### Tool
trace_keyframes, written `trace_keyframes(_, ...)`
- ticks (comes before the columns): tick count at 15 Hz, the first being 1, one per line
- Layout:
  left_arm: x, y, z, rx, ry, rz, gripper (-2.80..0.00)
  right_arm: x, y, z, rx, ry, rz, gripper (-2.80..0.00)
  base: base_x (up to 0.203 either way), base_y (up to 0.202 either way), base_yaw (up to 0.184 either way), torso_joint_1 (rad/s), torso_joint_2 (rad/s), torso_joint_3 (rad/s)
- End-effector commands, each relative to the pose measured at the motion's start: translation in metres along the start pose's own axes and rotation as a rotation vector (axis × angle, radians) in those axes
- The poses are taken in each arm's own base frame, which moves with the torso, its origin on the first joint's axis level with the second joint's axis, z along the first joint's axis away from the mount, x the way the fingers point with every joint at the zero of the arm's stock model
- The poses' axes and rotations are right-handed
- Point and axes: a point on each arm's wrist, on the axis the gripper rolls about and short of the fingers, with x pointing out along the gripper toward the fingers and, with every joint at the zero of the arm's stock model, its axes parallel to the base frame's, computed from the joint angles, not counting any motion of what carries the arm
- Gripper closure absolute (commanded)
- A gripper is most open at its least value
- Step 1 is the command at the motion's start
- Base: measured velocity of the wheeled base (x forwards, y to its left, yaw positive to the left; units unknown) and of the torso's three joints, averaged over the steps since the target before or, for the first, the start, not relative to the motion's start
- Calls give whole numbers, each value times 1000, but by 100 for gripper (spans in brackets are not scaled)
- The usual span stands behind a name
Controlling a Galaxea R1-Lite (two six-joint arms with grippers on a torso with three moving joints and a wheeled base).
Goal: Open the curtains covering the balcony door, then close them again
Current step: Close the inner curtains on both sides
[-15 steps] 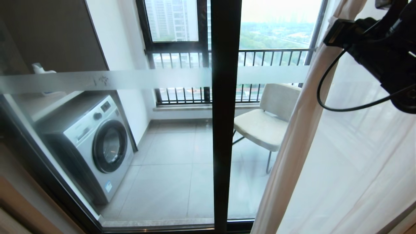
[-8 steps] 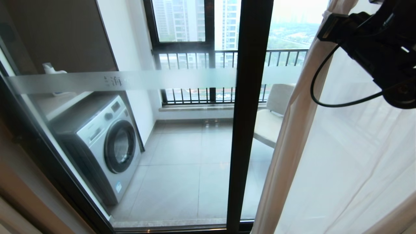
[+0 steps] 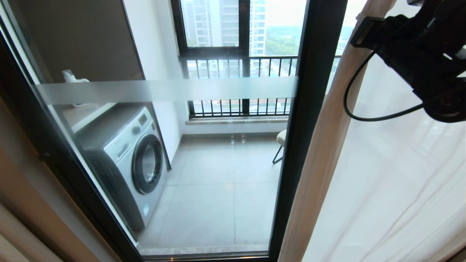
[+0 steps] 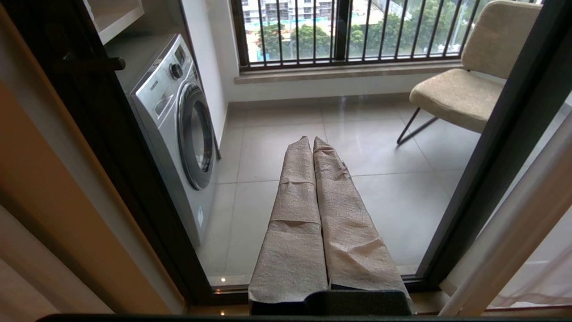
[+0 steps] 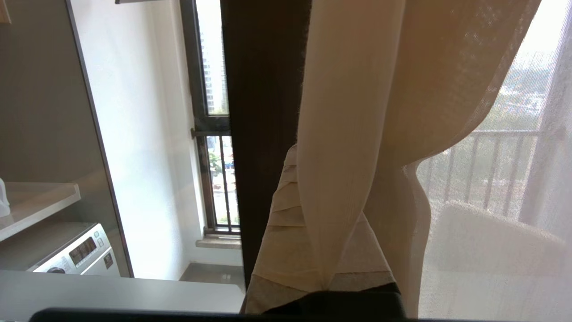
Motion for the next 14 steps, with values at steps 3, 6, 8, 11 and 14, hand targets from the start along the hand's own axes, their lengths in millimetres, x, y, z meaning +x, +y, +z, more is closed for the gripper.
trace_keyframes(3,0,0,0,-1,-1,0,0,1,1,-2,2,0,2,0,0,190,1,2,3,2)
trace_keyframes(6,0,0,0,-1,-1,0,0,1,1,-4,2,4,3,0,0,192,1,2,4,1)
trace_keyframes(8,0,0,0,-1,-1,-1,0,1,3,-4,3,4,6,0,0,190,0,3,4,3)
trace_keyframes(11,0,0,0,-1,-1,-1,0,1,4,-4,3,4,8,0,0,191,-1,2,2,2)
trace_keyframes(14,0,0,0,-1,-1,-1,0,1,5,-4,5,6,13,0,0,184,0,1,3,3)
